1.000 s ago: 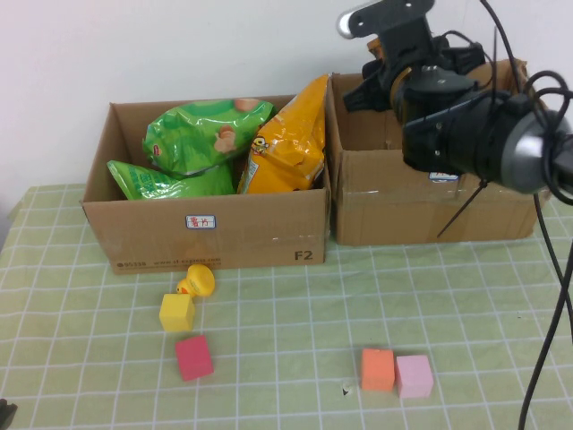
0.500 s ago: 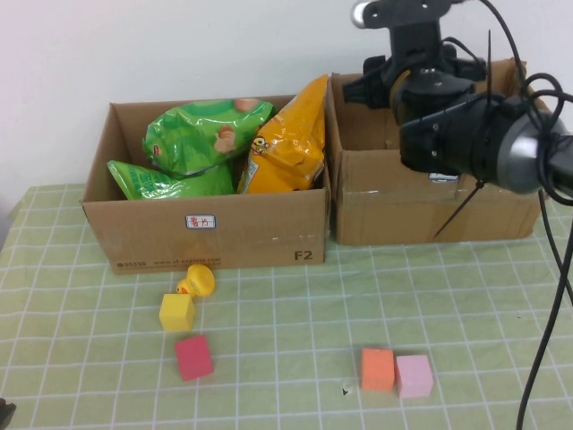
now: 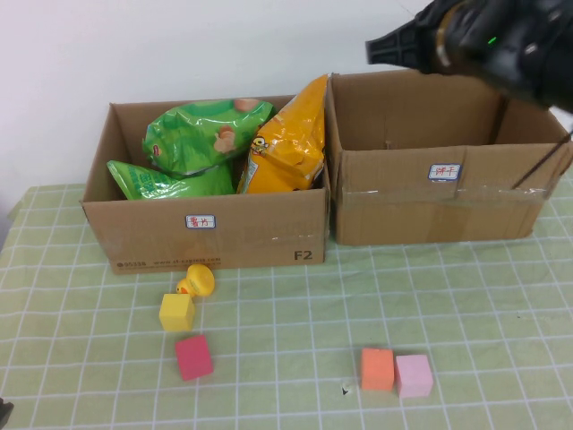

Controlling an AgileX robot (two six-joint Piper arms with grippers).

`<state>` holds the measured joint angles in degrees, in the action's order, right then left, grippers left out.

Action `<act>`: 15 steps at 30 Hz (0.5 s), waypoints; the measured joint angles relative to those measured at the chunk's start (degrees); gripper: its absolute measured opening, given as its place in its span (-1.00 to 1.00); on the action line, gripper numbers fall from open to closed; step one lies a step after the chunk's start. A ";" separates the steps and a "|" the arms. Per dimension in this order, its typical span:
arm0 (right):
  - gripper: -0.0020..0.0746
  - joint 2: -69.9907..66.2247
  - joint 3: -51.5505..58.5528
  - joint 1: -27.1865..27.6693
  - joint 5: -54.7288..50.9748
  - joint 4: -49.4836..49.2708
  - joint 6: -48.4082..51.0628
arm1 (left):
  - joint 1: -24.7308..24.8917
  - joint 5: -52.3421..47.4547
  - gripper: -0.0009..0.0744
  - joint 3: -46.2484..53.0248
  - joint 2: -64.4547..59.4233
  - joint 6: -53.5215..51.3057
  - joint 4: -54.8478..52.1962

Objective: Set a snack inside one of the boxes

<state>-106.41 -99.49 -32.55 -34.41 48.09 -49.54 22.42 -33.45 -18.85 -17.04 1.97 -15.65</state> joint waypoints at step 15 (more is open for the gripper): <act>-0.95 31.02 28.84 -4.42 5.86 15.34 -2.15 | 0.00 -0.18 -0.98 0.00 0.00 0.27 -0.30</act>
<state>-75.39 -70.65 -36.97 -28.55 63.43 -51.69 22.42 -33.63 -18.85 -17.04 2.24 -15.95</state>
